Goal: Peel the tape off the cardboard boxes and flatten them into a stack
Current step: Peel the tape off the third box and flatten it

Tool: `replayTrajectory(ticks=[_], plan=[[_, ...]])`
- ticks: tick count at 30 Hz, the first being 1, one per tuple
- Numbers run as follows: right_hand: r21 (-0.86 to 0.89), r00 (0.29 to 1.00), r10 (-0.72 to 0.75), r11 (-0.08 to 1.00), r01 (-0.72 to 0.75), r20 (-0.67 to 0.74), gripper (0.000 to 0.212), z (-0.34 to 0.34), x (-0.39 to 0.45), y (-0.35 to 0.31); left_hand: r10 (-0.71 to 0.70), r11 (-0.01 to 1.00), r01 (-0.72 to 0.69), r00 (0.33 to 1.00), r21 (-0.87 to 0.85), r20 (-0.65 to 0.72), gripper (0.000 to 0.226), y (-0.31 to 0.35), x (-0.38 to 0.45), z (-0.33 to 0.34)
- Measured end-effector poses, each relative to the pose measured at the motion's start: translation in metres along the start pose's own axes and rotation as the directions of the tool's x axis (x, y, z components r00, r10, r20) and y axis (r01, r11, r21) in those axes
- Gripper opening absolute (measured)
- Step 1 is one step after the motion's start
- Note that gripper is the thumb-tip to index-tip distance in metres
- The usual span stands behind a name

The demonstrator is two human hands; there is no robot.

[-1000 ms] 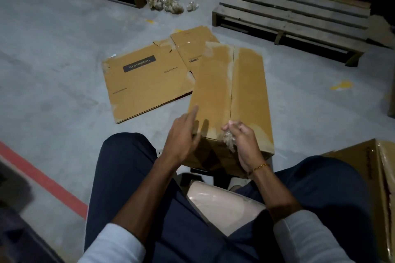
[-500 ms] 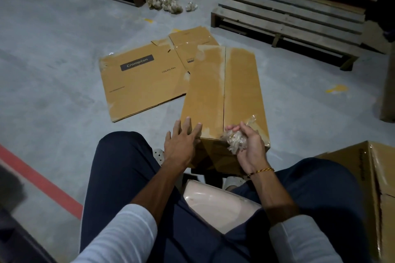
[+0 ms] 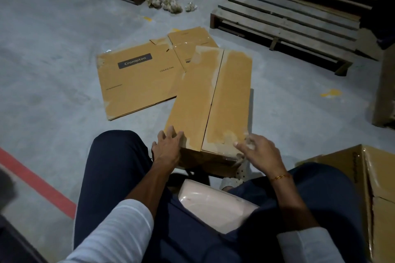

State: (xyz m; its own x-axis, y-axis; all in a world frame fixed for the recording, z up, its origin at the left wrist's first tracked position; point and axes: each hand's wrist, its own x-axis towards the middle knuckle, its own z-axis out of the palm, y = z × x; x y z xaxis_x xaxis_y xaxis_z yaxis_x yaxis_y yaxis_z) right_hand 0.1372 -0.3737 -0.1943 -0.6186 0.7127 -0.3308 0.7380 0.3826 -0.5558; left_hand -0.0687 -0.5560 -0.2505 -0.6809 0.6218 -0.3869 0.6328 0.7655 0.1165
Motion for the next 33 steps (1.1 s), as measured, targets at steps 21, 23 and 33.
replayTrajectory(ticks=[21,23,33], plan=[[0.047,0.993,0.111,0.993,-0.112,0.033,0.016,0.032,0.017,0.016,0.312,0.946,-0.315,0.949,0.083,0.045,0.069,0.030,0.001,0.004],[0.226,0.979,0.202,0.955,-0.191,-0.028,0.028,0.034,0.016,0.017,0.298,0.951,-0.304,0.950,0.059,0.090,0.073,0.034,-0.001,0.008],[0.985,0.727,0.666,-0.087,-0.146,0.167,0.022,-0.006,0.015,0.023,0.085,0.996,-0.078,0.935,-0.036,0.345,0.063,0.026,0.001,0.022]])
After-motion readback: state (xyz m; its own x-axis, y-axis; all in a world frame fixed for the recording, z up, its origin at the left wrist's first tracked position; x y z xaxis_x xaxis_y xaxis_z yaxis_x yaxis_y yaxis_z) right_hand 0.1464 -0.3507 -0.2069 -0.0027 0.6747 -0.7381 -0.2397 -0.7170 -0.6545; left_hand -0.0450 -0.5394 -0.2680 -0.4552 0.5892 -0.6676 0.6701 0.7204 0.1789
